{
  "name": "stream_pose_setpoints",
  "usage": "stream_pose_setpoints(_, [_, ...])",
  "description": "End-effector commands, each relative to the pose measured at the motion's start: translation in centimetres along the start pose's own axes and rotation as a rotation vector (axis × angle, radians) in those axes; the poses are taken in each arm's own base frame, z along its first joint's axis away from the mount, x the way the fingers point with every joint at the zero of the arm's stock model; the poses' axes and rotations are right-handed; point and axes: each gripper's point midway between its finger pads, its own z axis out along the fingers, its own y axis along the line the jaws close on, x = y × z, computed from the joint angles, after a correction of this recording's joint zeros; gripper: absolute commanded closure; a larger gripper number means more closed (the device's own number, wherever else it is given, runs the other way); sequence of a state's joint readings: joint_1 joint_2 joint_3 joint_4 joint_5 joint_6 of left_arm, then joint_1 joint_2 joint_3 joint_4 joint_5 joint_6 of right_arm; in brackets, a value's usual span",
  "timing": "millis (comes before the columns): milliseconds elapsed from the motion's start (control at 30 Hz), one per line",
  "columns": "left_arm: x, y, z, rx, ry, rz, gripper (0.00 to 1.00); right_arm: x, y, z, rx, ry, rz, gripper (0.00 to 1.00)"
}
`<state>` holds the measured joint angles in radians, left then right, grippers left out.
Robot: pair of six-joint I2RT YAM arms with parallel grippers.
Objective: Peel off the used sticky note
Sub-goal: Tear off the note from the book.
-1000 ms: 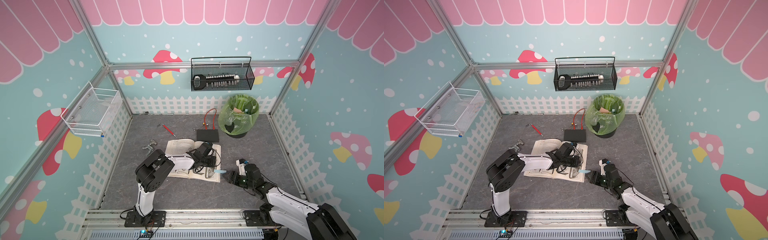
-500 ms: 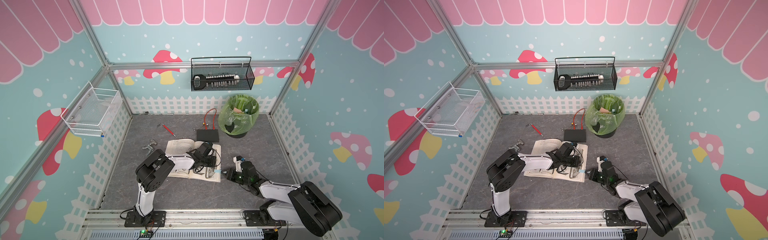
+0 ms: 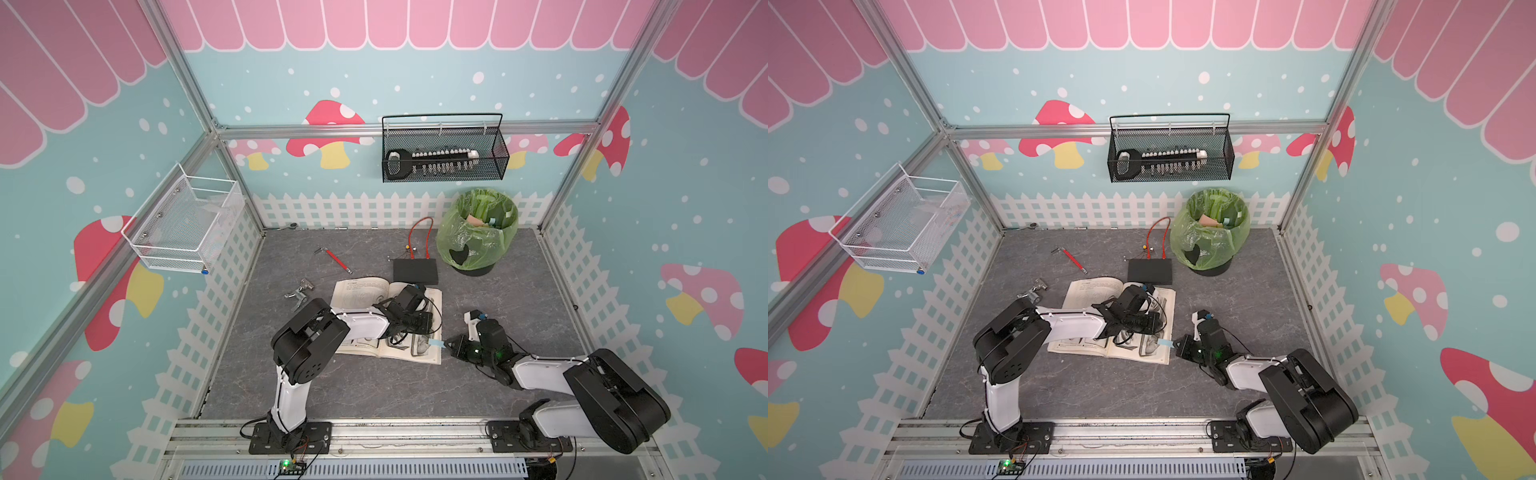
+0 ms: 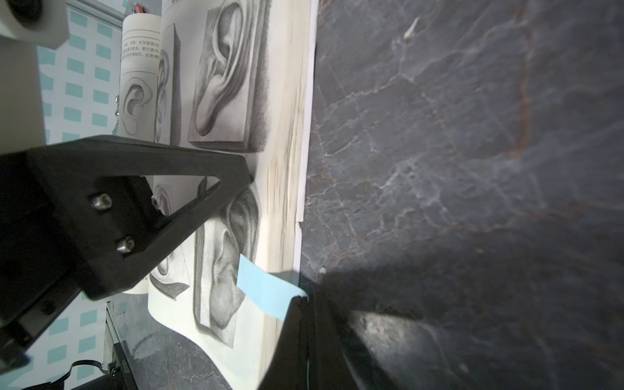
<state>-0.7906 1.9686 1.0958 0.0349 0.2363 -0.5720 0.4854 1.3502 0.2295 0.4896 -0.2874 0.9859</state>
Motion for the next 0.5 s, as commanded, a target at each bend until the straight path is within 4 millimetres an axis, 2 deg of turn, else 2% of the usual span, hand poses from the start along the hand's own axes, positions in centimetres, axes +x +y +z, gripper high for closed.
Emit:
stream_pose_setpoints(0, [2.2,2.0,1.5,-0.063,0.064,-0.004,1.0,-0.3,1.0,-0.6,-0.017,-0.014,-0.01,1.0])
stream_pose_setpoints(200, [2.2,2.1,1.7,-0.067,0.066,-0.006,1.0,-1.1,3.2,-2.0,-0.055,-0.049,-0.064,1.0])
stream_pose_setpoints(467, [2.3,2.2,1.8,-0.07,0.069,-0.007,1.0,-0.3,3.5,-3.1,-0.056,-0.043,-0.091,1.0])
